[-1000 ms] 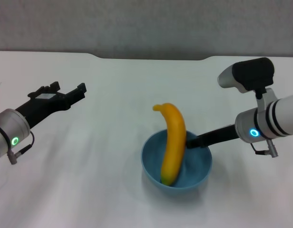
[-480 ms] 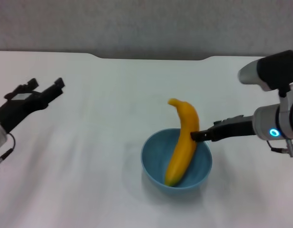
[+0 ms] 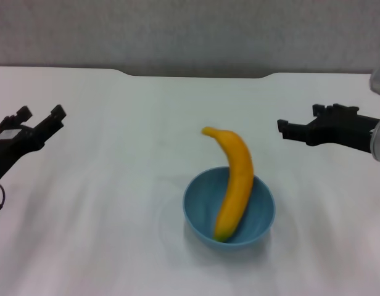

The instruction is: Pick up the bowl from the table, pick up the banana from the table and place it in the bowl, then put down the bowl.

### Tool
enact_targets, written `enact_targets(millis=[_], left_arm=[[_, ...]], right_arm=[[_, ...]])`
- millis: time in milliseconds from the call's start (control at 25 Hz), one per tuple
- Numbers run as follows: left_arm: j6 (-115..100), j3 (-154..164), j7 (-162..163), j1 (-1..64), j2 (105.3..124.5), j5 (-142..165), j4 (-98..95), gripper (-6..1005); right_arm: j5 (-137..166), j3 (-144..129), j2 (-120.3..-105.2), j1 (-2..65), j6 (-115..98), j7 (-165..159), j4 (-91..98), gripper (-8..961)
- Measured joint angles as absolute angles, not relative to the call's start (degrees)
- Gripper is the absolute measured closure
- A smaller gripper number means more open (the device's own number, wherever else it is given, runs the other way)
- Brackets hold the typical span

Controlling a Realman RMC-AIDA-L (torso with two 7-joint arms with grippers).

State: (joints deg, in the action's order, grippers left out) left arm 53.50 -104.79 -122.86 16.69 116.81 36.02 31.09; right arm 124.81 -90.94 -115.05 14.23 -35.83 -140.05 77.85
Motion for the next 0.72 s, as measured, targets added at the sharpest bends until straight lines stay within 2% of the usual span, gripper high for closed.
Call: enact_targets(millis=[440,720], left_arm=[[56.1,-105.1,-128.9,16.8,116.78,31.0,26.8,106],[56.3,-105.0,-128.7,16.7,116.92,31.0,25.9,106]], right_arm=[[98.7,-100.6,-115.07,11.3,-16.0,-110.7,72.0,73],[81.7,-101.1,-115.03,9.4,-16.9,-93.5,71.9,73]])
